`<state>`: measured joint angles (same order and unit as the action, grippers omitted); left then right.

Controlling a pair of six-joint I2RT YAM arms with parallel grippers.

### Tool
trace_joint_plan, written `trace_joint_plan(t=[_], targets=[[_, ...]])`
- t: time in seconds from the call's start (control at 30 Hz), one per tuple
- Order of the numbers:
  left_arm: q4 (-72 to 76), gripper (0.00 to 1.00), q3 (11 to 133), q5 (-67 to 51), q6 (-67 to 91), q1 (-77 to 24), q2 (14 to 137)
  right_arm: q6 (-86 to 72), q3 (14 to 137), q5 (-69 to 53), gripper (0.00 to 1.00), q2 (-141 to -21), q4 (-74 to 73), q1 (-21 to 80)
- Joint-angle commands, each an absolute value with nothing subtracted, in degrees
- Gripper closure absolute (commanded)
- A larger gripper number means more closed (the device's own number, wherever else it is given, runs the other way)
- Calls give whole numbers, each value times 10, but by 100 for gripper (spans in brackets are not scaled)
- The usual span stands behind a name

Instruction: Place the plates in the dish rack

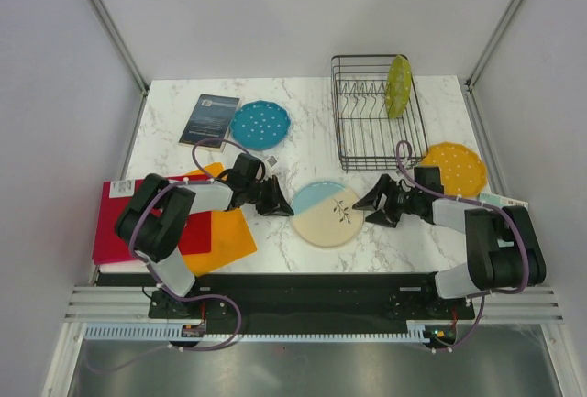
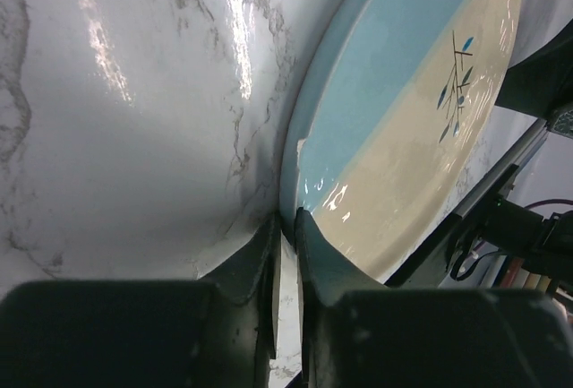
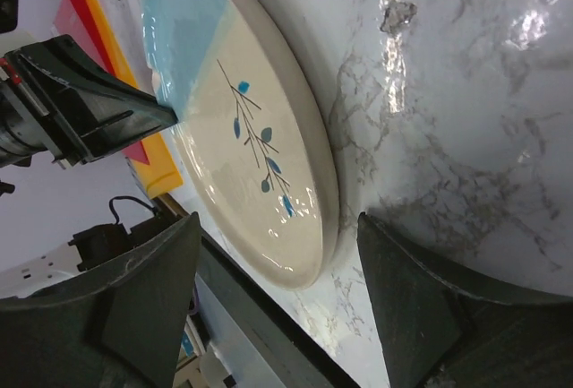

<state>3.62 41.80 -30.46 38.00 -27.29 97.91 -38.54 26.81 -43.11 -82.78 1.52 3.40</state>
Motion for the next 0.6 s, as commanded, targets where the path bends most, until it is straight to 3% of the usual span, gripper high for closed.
trace_joint_plan(t=[0.0,0.3,0.57], targets=[[48,97,413,-326,370,-272,994,-370,258,-388,20,-872,22,35],[84,98,407,-368,392,-273,997,-391,251,-394,23,-887,54,66],[109,98,411,-395,405,-274,1002,-401,263,-404,32,-897,74,83]])
